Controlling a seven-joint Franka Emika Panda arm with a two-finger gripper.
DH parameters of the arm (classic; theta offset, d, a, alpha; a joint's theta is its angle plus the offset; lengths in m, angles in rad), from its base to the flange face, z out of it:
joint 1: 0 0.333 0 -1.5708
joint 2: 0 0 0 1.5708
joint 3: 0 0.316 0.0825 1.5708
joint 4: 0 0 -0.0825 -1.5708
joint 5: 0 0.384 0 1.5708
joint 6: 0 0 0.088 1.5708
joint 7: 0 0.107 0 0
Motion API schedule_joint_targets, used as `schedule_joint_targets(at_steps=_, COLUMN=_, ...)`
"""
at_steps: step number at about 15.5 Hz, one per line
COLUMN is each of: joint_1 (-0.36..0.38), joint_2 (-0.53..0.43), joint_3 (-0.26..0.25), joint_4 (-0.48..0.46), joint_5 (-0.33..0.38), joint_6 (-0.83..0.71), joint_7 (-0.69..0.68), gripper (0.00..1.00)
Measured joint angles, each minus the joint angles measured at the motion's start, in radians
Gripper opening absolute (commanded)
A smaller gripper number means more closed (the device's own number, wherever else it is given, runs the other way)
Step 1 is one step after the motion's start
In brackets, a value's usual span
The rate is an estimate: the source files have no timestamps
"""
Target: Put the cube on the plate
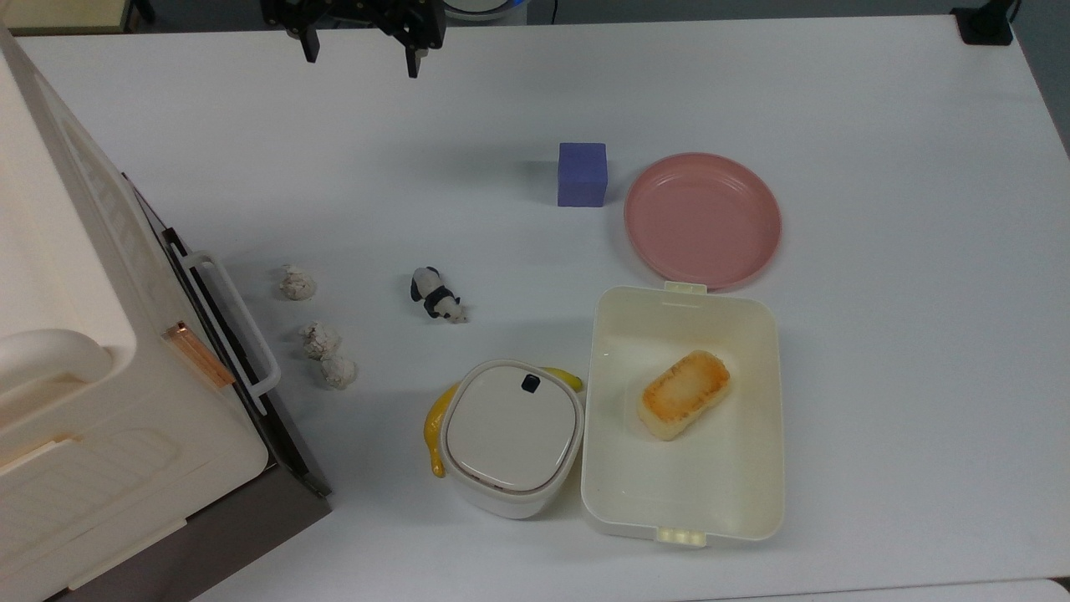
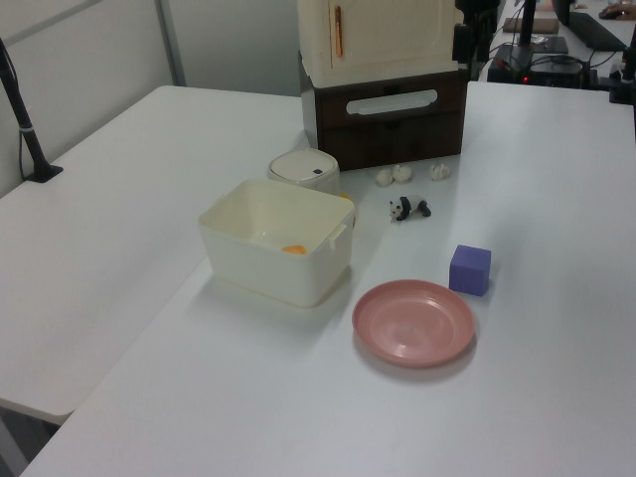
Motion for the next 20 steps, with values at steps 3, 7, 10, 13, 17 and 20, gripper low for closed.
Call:
schedule_joint_targets(at_steps=3, joint_1=0.005, joint_2=0.001, joint_3=0.002, joint_4=-0.025, joint_5=0.003, joint_6=0.0, joint_7=-0.028, gripper=1.0)
schedule_joint_targets(at_steps=7, joint_1=0.011, joint_2=0.007, joint_3=0.002, joint_4=-0.038, joint_5=0.003, joint_6=0.0, joint_7=-0.036, gripper=1.0)
schedule_joint_targets(at_steps=10, joint_1=0.011, joint_2=0.007, joint_3=0.002, joint_4=-0.038, joint_5=0.003, joint_6=0.0, joint_7=-0.036, gripper=1.0)
schedule_joint_targets(at_steps=13, joint_1=0.011, joint_2=0.007, joint_3=0.002, joint_4=-0.038, joint_5=0.003, joint_6=0.0, joint_7=-0.036, gripper=1.0)
schedule_joint_targets(at_steps=17, joint_1=0.012, joint_2=0.007, joint_3=0.003, joint_4=-0.04, joint_5=0.003, joint_6=0.0, joint_7=-0.038, gripper=1.0)
schedule_joint_targets(at_steps=20, joint_1=0.045, joint_2=0.02, joint_3=0.007, joint_4=-0.066, joint_5=0.009, joint_6=0.003, joint_7=-0.043, gripper=1.0)
